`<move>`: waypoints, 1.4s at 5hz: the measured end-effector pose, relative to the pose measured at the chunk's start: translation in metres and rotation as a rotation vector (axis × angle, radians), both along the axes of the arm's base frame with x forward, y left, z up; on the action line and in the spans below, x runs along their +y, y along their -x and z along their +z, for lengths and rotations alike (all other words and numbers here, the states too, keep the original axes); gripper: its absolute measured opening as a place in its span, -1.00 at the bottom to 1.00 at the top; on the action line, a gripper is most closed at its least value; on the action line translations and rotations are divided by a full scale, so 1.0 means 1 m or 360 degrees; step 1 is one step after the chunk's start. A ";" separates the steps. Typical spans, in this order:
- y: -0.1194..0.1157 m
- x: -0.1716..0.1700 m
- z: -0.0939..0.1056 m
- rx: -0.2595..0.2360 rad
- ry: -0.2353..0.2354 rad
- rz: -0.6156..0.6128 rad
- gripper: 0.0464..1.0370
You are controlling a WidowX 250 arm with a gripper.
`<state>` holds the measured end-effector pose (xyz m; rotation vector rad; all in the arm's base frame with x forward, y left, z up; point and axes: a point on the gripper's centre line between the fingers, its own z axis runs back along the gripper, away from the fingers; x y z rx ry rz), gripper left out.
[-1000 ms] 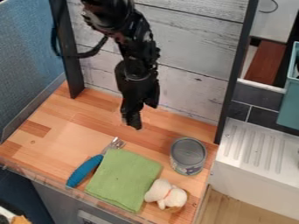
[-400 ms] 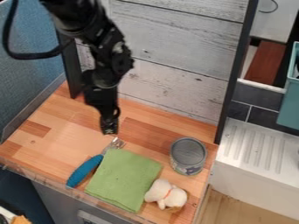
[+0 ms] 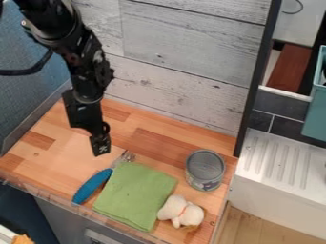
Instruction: Moved the blue fork to the right corner
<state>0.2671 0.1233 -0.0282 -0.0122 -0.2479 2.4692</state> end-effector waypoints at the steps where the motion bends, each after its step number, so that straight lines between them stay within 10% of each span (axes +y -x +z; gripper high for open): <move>1: 0.008 0.007 -0.015 0.0060 0.0014 0.0059 0.92; 6: 0.033 -0.010 -0.066 0.0196 0.0018 0.0185 0.83; 7: 0.034 -0.010 -0.067 0.0153 0.0005 0.0182 0.29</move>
